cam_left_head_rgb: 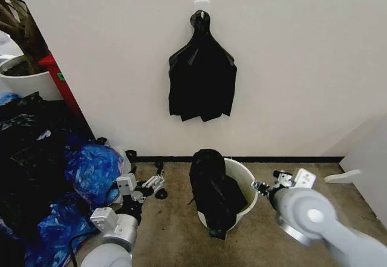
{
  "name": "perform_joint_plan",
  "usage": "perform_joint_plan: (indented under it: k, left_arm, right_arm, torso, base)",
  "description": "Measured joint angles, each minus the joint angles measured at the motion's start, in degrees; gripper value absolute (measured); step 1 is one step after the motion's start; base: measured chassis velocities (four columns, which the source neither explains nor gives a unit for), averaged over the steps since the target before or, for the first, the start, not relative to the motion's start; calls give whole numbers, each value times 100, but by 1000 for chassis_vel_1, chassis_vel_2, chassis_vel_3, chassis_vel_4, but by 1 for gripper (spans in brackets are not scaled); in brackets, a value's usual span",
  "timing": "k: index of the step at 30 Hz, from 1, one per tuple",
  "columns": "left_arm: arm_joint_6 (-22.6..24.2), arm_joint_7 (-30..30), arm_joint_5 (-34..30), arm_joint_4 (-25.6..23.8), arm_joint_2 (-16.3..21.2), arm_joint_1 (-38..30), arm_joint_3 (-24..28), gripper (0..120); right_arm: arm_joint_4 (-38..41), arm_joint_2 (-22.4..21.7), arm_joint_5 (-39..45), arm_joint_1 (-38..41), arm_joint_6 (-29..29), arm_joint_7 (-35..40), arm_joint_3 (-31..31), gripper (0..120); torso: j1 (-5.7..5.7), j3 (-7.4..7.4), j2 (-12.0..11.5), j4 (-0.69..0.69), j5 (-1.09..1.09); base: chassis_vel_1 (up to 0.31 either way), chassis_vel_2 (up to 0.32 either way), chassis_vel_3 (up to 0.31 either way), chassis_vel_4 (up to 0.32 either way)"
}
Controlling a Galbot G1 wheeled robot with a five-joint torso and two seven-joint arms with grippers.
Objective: Place the garbage bag over the trash bin.
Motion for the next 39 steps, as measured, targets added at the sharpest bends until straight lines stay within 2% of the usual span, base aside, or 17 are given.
perform_joint_plan:
  k: [1, 2, 5, 11, 15, 17, 26, 39]
  left_arm:
    - [-16, 11, 47, 40, 8, 13, -4, 100]
    - [-16, 11, 47, 40, 8, 13, -4, 100]
    - [-26, 21, 108, 80, 16, 50, -21, 100]
    - [-66, 90, 223, 135, 44, 158, -90, 100]
    - [-92, 148, 307, 216, 49, 201, -94, 100]
    - [-100, 204, 355, 292, 49, 200, -56, 100]
    - [-212, 296, 518, 322, 75, 346, -43, 100]
    - [-230, 300, 534, 365, 79, 267, 99, 100]
  right_arm:
    - [200, -126, -393, -151, -320, -412, 186, 98]
    - [200, -126, -393, -151, -320, -412, 186, 98]
    - [410, -224, -847, -139, -803, -1117, 245, 100]
    - [282, -21, -1595, 156, -1121, -1728, -410, 100]
    - [-47, 213, -2874, 248, -1369, -2339, -1115, 100]
    - [-232, 357, -3183, 321, -1494, -2592, -1397, 100]
    - [-704, 700, -3498, 767, -1603, -2785, -2127, 100]
    - [-1665, 1250, -3999, 1653, -1795, -2447, -3131, 100]
  torso:
    - [0, 0, 0, -2, -1]
    - [0, 0, 0, -2, -1]
    - [0, 0, 0, -2, -1]
    - [0, 0, 0, 2, 0]
    - [0, 0, 0, 1, 0]
    - [0, 0, 0, 0, -1]
    - [0, 0, 0, 1, -1]
    - [0, 0, 0, 1, 0]
  base:
    - [0, 0, 0, 0]
    - [0, 0, 0, 0]
    - [0, 0, 0, 0]
    - [0, 0, 0, 0]
    - [0, 0, 0, 0]
    - [0, 0, 0, 0]
    - [0, 0, 0, 0]
    - [0, 0, 0, 0]
